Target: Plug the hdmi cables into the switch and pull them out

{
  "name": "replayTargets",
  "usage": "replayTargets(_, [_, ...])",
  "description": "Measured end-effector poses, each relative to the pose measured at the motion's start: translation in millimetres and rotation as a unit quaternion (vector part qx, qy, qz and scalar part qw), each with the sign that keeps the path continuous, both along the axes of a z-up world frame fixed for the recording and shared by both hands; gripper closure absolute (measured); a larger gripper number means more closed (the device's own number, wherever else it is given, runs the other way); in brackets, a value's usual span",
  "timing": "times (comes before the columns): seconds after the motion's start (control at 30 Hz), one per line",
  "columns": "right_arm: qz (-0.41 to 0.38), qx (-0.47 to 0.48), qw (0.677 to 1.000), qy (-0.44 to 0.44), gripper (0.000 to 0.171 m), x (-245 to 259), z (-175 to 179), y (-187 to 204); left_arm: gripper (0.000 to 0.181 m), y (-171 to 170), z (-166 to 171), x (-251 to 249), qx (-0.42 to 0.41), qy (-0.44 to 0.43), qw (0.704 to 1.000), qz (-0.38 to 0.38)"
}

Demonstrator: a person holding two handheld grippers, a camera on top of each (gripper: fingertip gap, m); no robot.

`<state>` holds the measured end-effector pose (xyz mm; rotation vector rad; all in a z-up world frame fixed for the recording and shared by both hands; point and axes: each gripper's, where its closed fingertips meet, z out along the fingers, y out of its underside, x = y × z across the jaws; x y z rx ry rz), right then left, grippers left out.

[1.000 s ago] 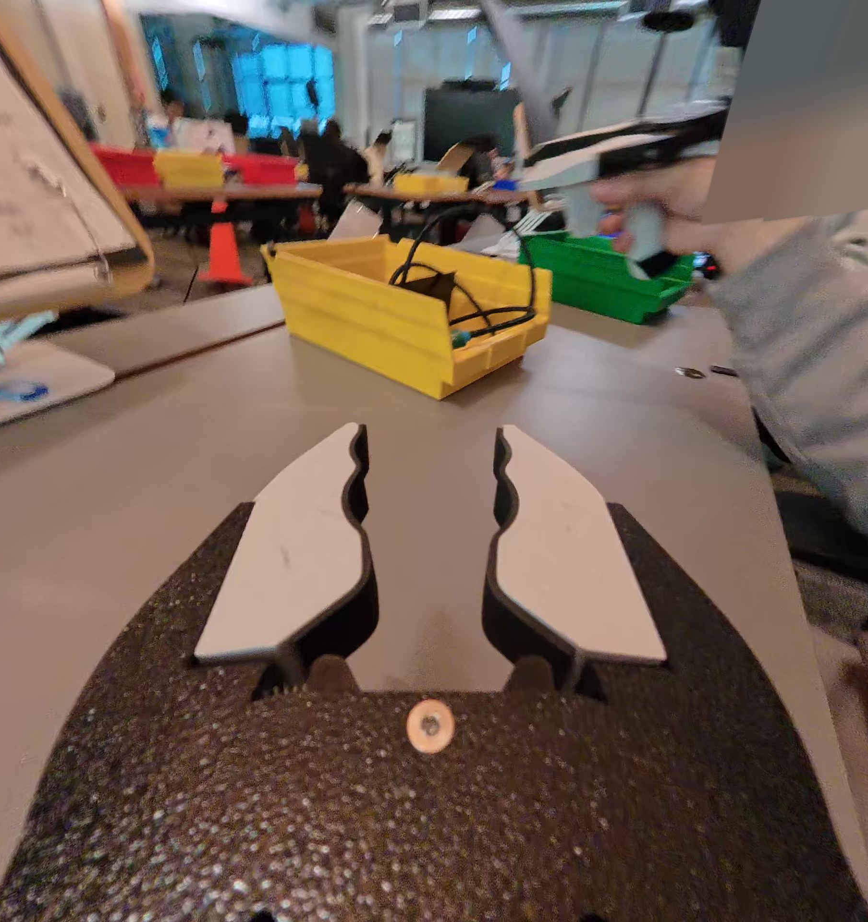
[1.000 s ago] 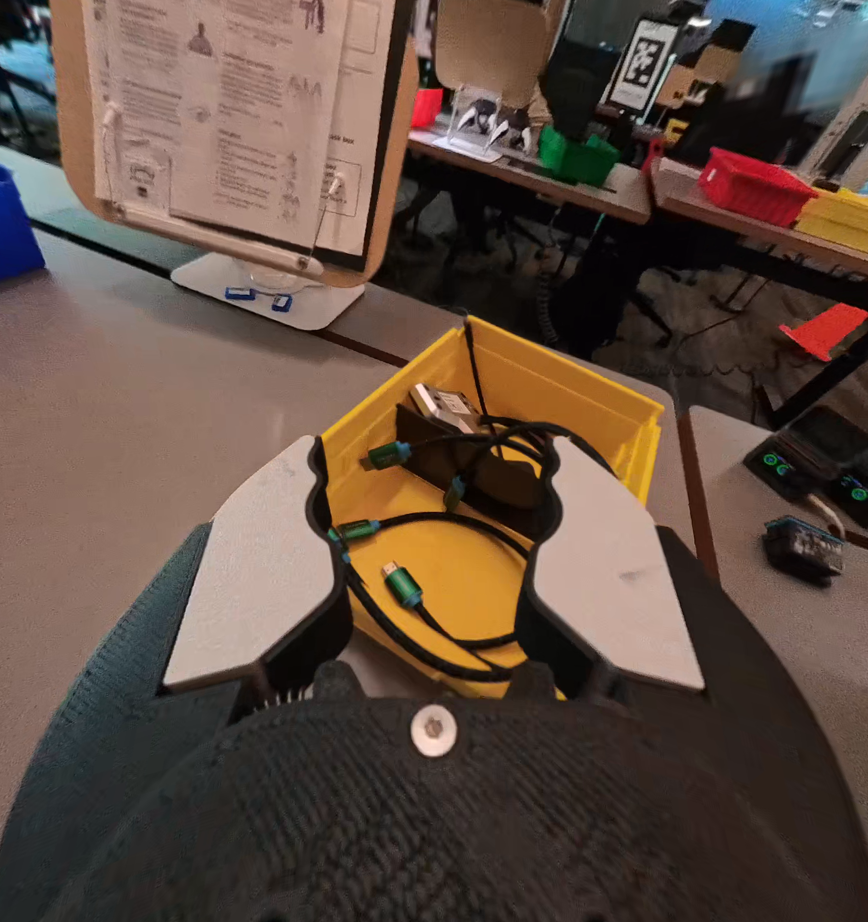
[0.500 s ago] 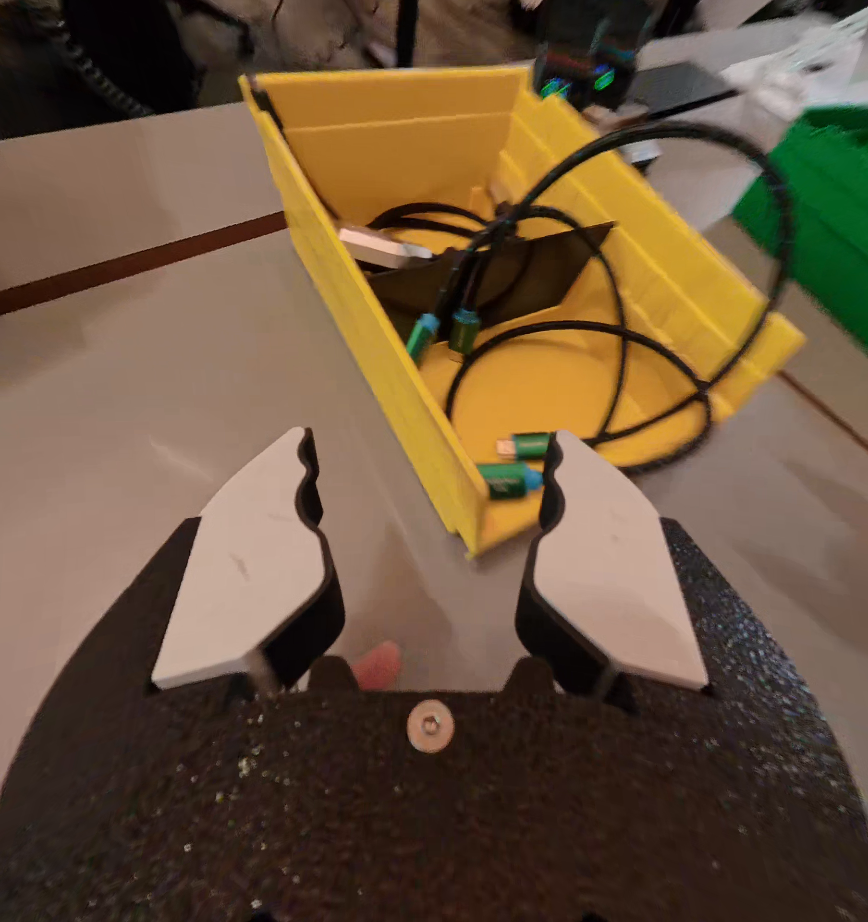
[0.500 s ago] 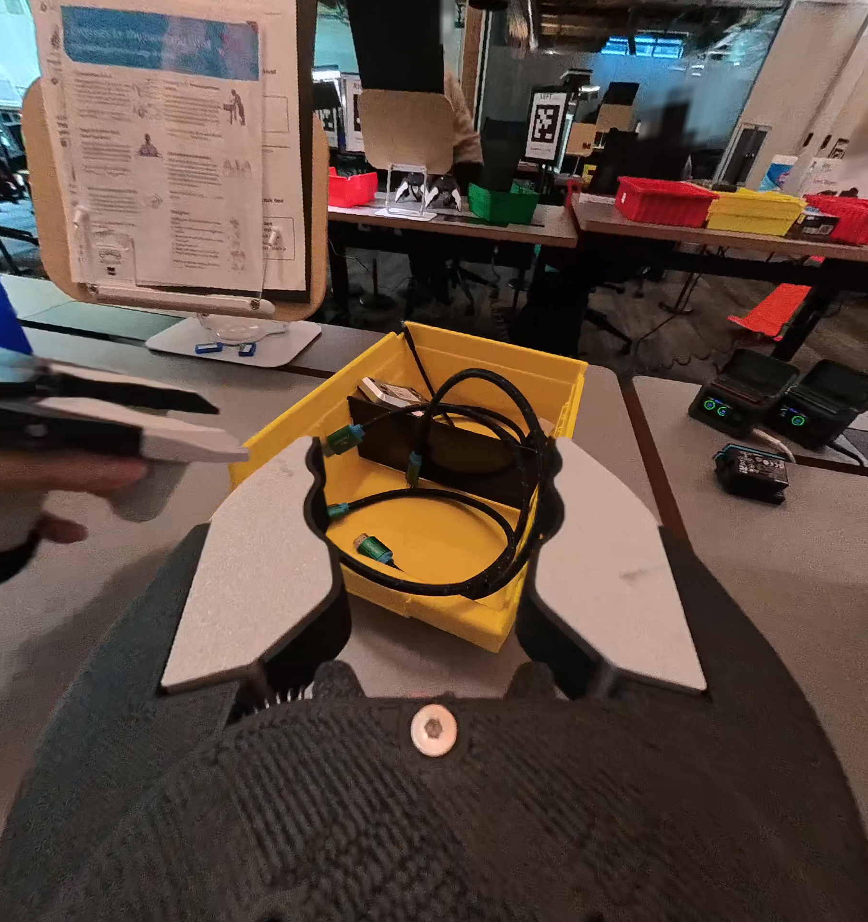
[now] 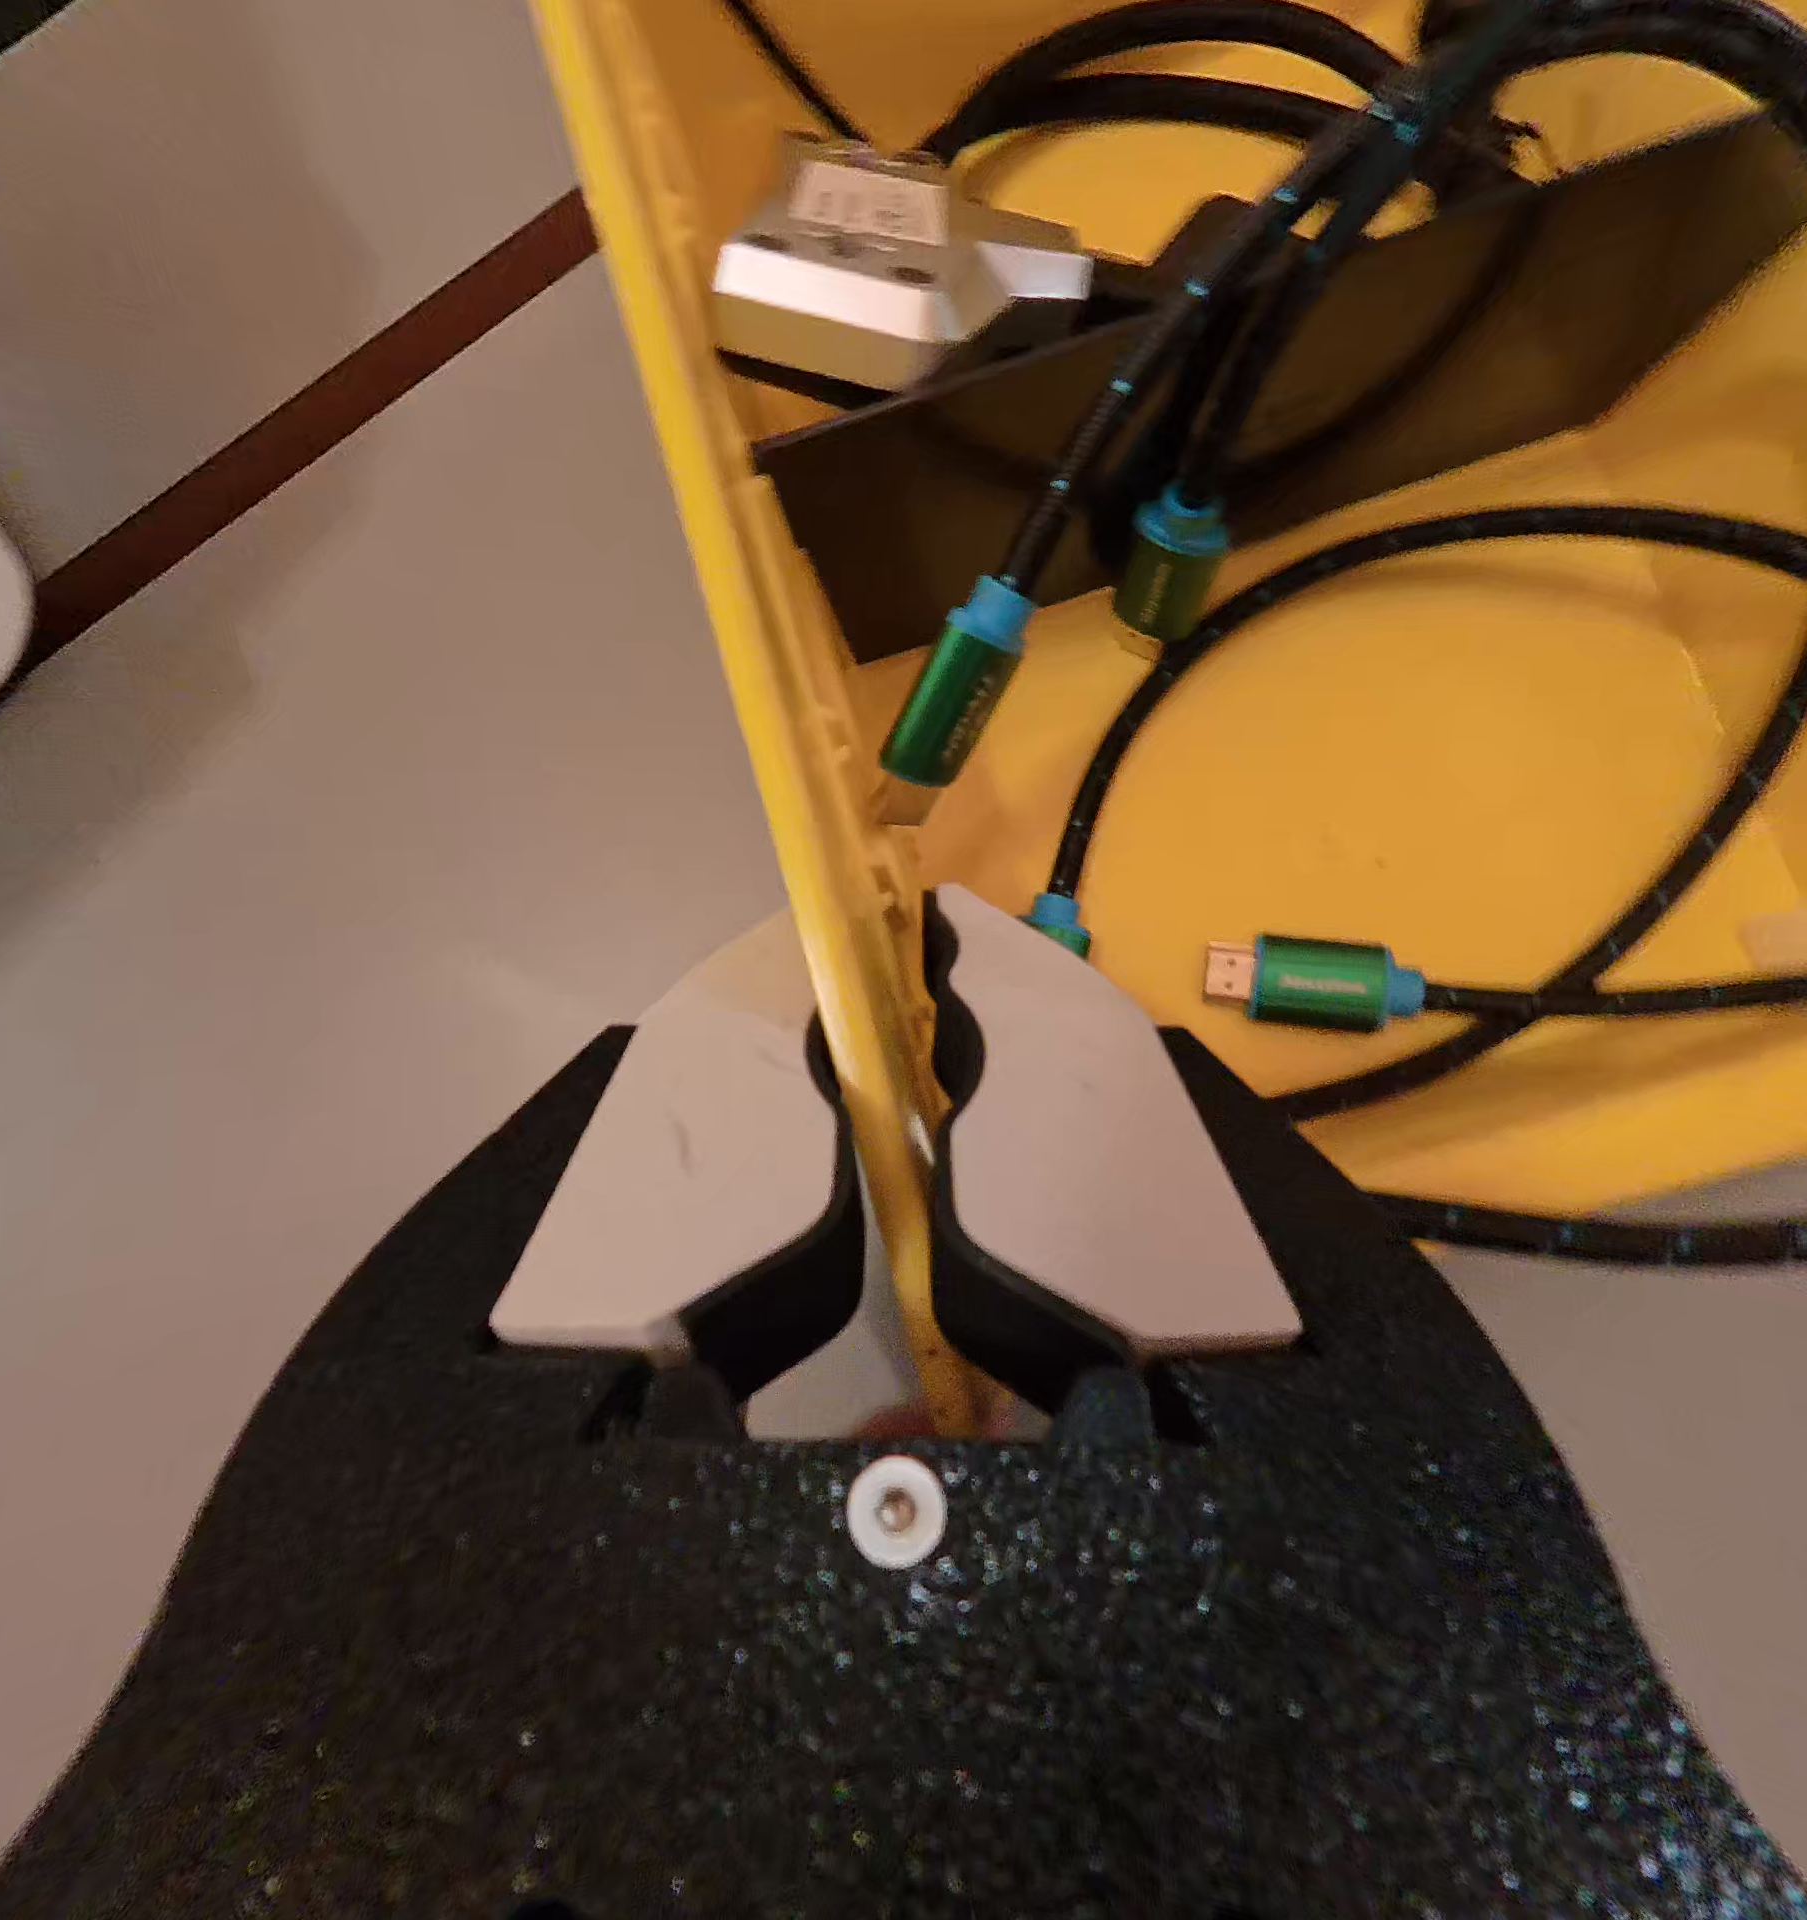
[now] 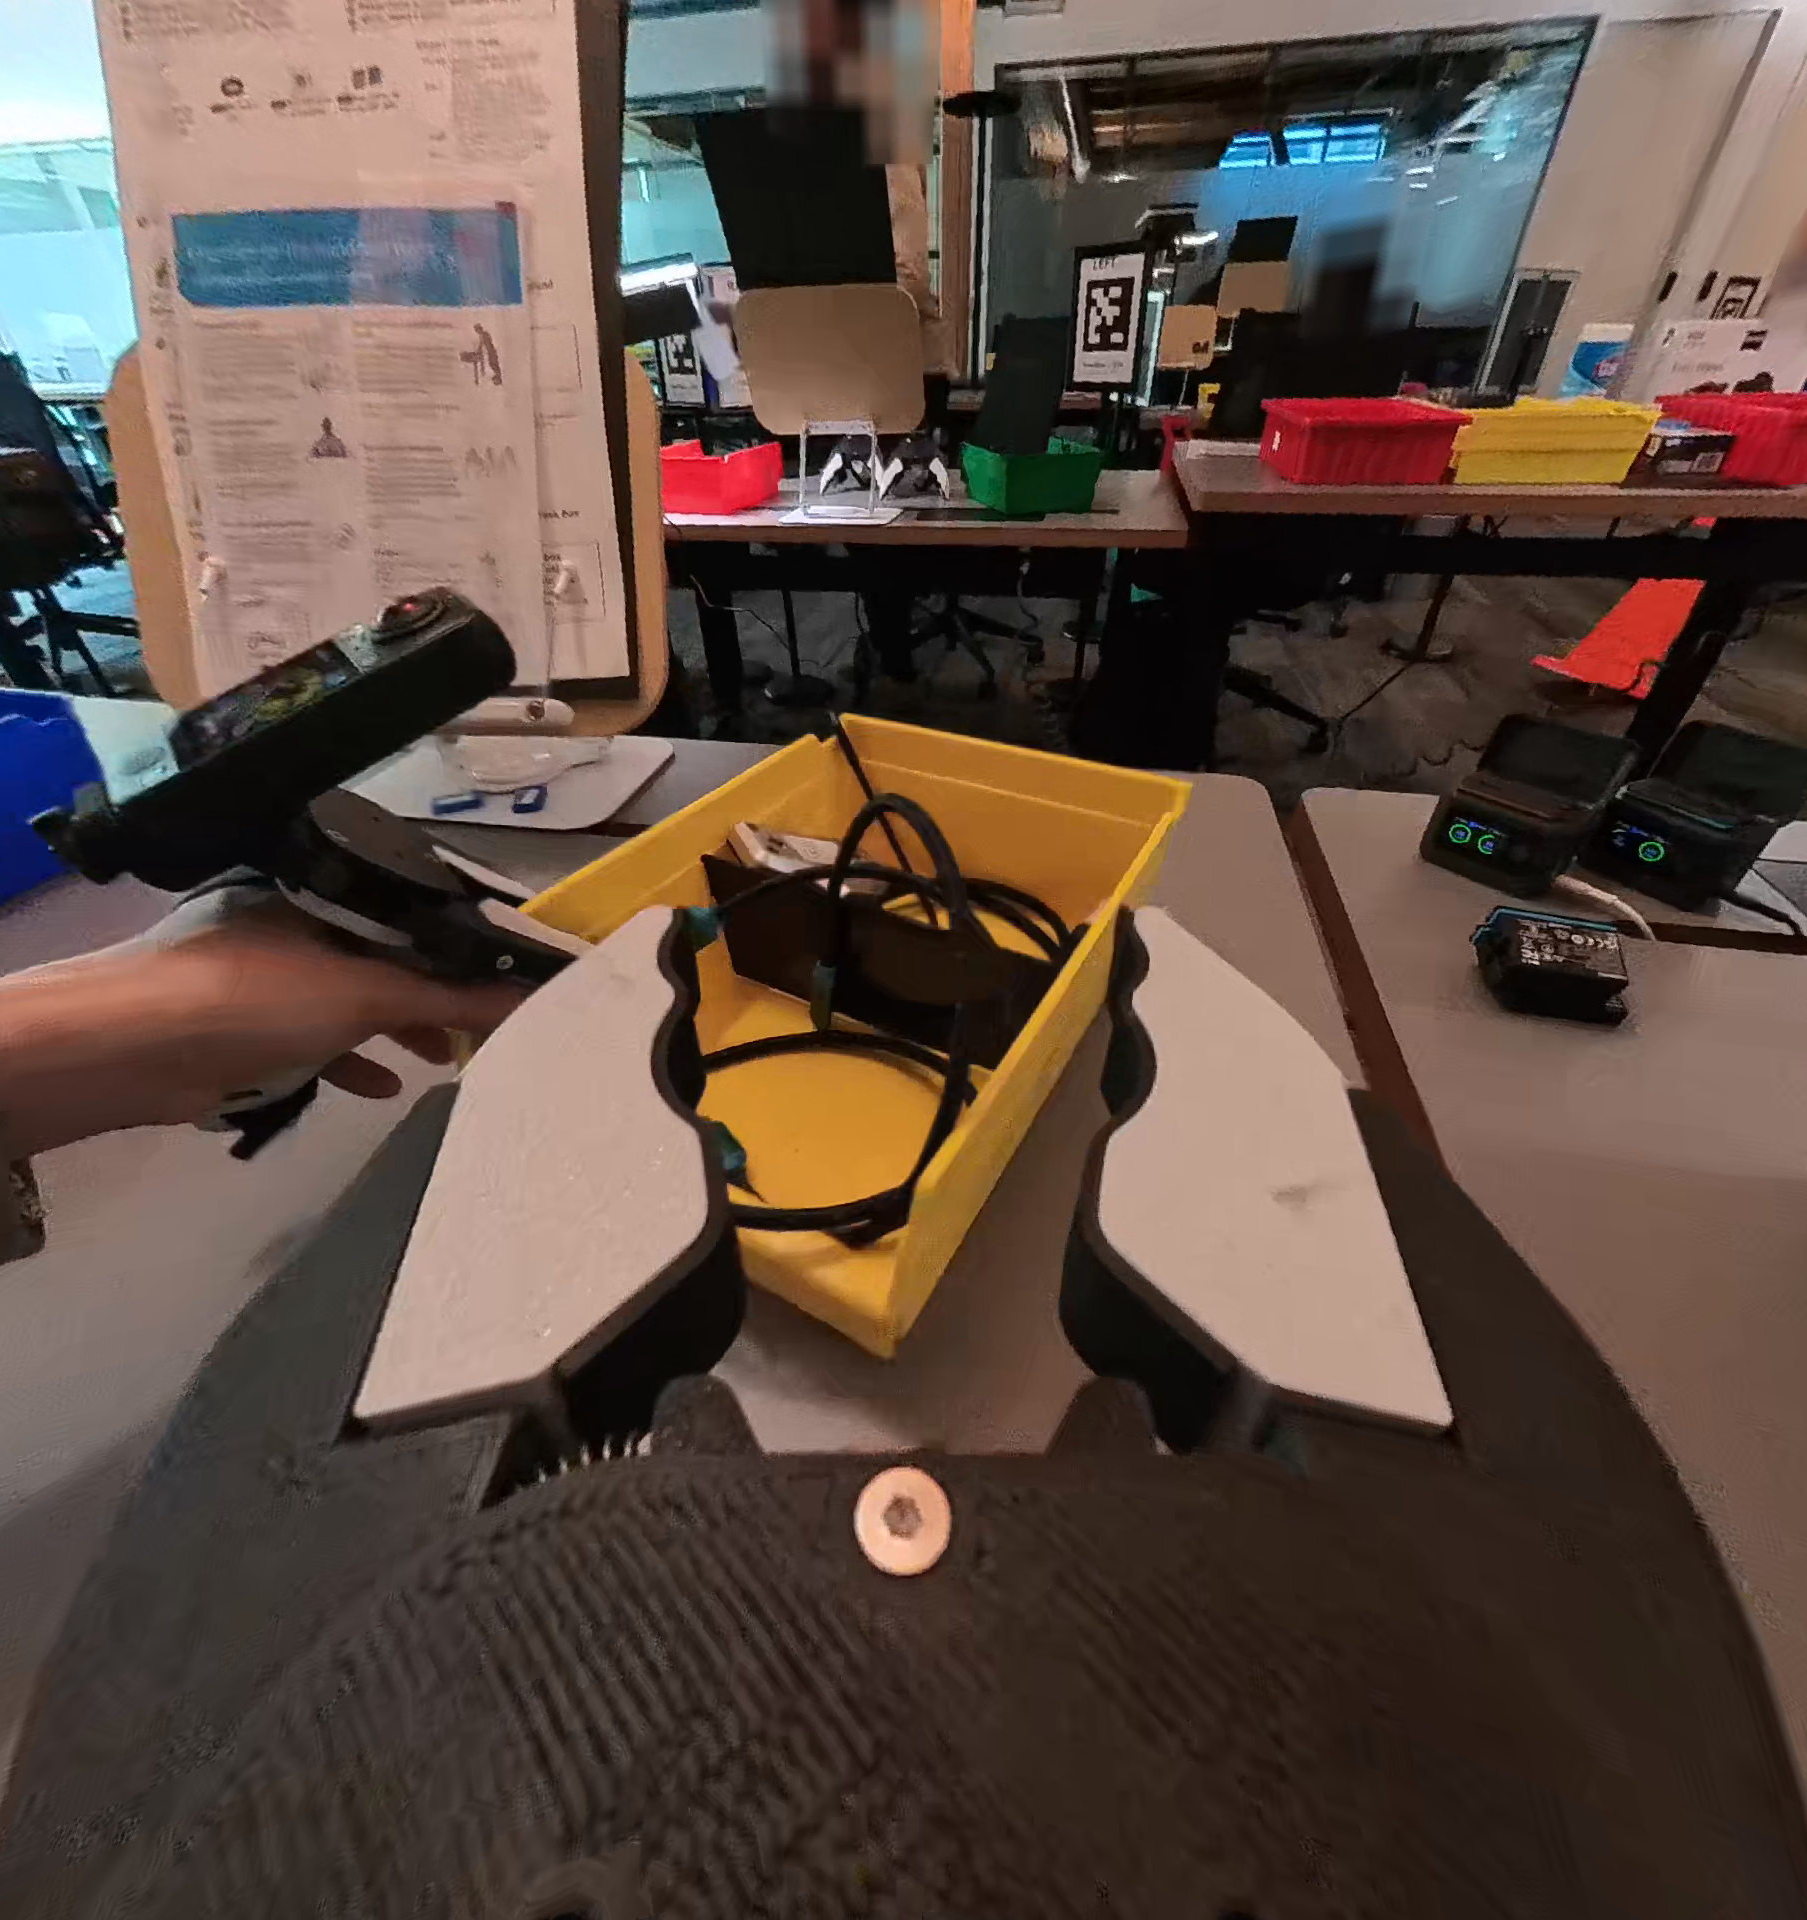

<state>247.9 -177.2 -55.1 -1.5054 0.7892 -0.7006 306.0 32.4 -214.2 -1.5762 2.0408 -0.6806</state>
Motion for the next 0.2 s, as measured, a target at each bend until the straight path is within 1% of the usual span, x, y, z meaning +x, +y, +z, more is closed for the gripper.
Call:
replayTargets(0.1, [0.026,0.006,1.000,-0.004,0.096,-5,5,12,0.175,30,0,-23,0.002,-0.011,0.999,-0.033])
replayTargets(0.2, [0.045,-0.008,0.999,-0.013,0.097,-12,9,29,0.175,64,0,-68,0.002,-0.017,0.997,-0.070])
